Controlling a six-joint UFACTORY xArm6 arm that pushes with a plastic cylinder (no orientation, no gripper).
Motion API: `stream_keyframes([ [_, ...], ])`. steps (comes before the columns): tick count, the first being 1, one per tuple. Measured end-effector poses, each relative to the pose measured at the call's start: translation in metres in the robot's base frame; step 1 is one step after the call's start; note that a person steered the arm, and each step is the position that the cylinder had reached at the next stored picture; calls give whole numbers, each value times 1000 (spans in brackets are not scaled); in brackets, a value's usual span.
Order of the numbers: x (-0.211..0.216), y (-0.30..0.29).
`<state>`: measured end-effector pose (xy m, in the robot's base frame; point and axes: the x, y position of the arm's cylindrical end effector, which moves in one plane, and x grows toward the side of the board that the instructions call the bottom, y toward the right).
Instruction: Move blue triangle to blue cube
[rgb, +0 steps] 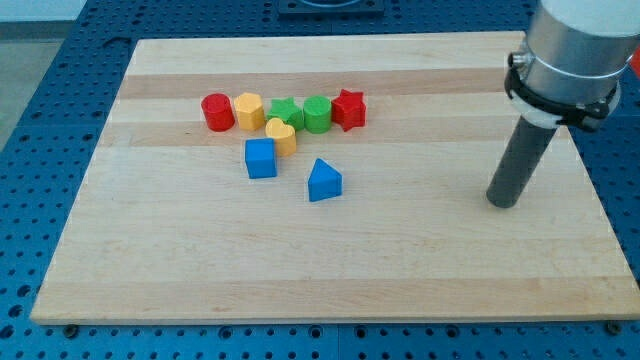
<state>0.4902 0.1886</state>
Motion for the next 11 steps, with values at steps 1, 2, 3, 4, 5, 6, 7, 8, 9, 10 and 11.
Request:
stream_keyframes([
  [1, -16, -22],
  [2, -17, -89],
  [3, -17, -148],
  [4, -17, -189],
  [5, -17, -220],
  [6, -17, -223],
  [7, 1, -215],
  [8, 20, -222],
  [9, 22, -238],
  [10, 8, -253],
  [11, -1, -266],
])
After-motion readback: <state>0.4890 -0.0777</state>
